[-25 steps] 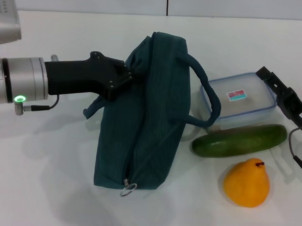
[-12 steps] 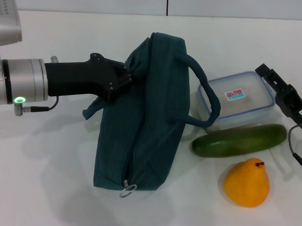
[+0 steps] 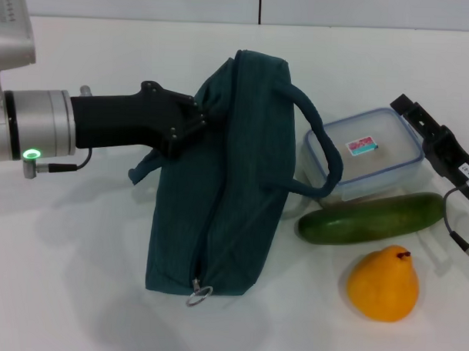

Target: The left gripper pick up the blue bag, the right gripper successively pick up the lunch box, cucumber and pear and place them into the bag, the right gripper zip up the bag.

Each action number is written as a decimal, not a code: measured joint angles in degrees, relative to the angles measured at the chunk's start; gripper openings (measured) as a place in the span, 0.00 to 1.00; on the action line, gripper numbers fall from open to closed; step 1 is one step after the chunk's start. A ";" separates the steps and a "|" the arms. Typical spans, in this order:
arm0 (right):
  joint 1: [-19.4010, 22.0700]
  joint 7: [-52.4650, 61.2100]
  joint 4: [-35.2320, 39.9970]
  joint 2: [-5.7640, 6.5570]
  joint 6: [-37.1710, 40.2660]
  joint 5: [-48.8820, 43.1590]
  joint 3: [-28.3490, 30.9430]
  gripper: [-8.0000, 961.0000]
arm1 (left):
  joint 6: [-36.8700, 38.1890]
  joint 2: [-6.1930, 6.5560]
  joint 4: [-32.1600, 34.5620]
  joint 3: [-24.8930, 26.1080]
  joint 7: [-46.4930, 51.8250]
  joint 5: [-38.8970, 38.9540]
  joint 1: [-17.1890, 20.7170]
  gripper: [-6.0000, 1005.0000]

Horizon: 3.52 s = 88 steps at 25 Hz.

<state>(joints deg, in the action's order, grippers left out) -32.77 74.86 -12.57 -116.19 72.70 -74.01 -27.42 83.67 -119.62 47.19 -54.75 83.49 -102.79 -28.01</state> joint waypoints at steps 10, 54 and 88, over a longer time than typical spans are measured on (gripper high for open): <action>0.04 -0.90 0.43 0.00 -0.08 0.41 0.00 0.73 | 0.00 0.03 -1.03 0.00 -0.09 -0.22 -0.78 0.06; 2.57 -7.49 7.91 0.21 7.37 -3.72 0.51 0.11 | 0.21 0.44 -1.49 0.79 -0.36 4.36 -0.94 0.06; -16.83 -1.92 22.33 0.34 21.07 -1.68 -3.71 0.11 | -0.05 0.25 -1.65 2.11 -2.90 6.02 -1.14 0.06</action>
<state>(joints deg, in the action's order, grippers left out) -49.60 72.94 9.77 -115.85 93.77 -75.68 -31.13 83.62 -119.36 45.54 -52.65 80.59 -96.77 -29.16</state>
